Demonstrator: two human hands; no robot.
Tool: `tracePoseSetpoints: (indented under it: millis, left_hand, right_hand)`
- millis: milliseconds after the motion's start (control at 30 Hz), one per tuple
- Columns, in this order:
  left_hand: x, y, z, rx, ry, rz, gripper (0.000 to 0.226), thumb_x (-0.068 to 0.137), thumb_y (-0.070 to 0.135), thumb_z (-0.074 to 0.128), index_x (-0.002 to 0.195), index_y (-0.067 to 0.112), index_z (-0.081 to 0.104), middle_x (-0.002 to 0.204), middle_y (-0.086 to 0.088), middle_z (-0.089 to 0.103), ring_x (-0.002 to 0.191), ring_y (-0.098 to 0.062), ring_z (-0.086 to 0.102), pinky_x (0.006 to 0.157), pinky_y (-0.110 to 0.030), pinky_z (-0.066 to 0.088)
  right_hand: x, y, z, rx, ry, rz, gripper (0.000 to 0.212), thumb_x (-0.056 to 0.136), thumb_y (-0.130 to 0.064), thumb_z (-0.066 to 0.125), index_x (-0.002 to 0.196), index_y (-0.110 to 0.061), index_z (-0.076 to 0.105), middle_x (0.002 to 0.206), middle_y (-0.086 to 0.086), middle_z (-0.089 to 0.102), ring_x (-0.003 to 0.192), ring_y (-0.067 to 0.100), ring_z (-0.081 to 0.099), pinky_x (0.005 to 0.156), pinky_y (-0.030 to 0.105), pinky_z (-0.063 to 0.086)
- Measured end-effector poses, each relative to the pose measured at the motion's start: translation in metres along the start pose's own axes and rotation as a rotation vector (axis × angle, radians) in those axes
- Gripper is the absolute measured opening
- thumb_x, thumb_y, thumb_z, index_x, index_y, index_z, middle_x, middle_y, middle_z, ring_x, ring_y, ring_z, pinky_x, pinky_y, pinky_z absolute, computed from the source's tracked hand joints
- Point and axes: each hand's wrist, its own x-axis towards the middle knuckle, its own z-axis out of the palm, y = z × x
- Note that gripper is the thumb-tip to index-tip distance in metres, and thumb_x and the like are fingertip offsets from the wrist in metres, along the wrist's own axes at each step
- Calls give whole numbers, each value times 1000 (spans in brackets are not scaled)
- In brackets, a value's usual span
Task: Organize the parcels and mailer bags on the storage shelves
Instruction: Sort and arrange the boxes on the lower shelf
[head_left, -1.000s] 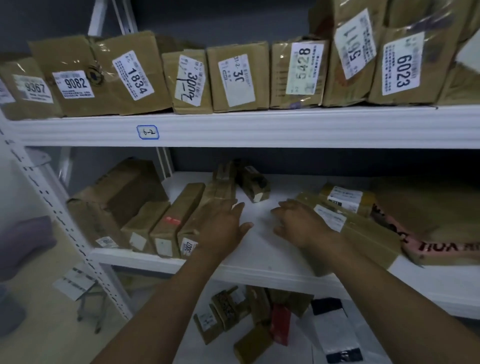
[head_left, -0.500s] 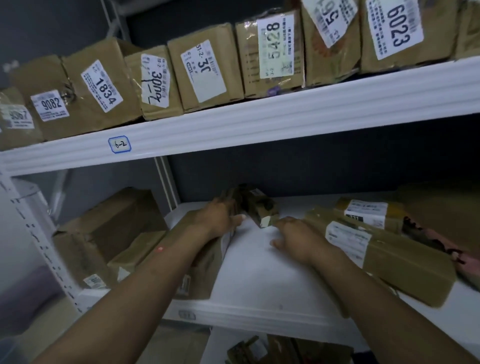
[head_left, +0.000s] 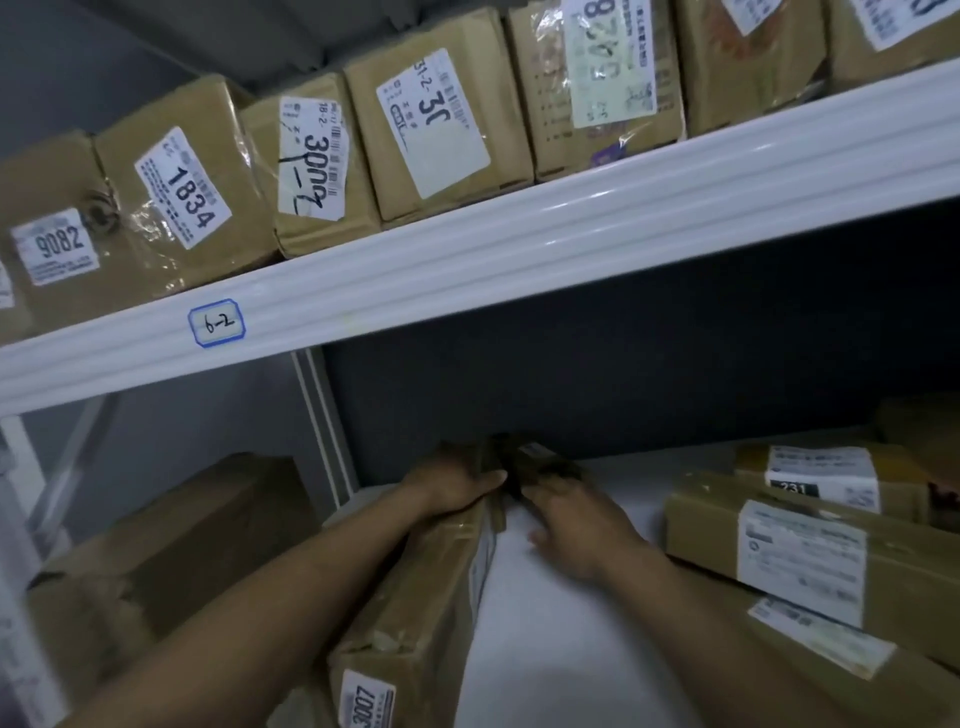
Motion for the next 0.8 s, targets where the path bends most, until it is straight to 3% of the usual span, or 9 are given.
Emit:
tracePoseSetpoints:
  millis: [167, 367, 533, 700, 800]
  left_hand:
    - [21, 12, 13, 23, -111, -24, 62, 98, 48, 44, 150, 19, 28, 151, -8, 38, 135, -25, 40, 109, -28, 32]
    - [23, 4, 15, -68, -189, -37, 53, 97, 38, 50, 145, 17, 40, 148, -8, 42, 132, -22, 43, 110, -29, 33]
    - [9, -22, 14, -132, -146, -9, 64, 89, 61, 49, 144, 29, 41, 150, -1, 41, 133, -20, 43, 111, -34, 35]
    - [-5, -36, 19, -176, -131, -37, 99, 69, 89, 36, 149, 31, 31, 154, 0, 33, 138, -20, 37, 114, -37, 30]
    - [-4, -35, 20, -209, -140, -10, 83, 81, 77, 43, 148, 30, 31, 154, 0, 33, 138, -19, 37, 114, -35, 29]
  right_hand:
    - [0, 10, 7, -26, 38, 14, 54, 93, -35, 53, 144, -22, 38, 148, 3, 39, 131, 25, 41, 100, 33, 39]
    - [11, 14, 0, -34, 77, 7, 50, 95, -29, 52, 142, -20, 40, 147, 4, 40, 131, 26, 40, 101, 34, 41]
    - [35, 9, 1, 11, 99, -119, 53, 93, -15, 50, 144, -22, 39, 150, 1, 39, 135, 25, 38, 105, 31, 36]
    - [61, -1, 15, -23, 42, -208, 65, 96, -7, 41, 154, -22, 16, 161, 3, 14, 147, 23, 15, 119, 31, 14]
    - [66, 6, 25, -41, 12, -204, 67, 95, -8, 42, 154, -24, 15, 161, 4, 11, 147, 25, 13, 119, 32, 15]
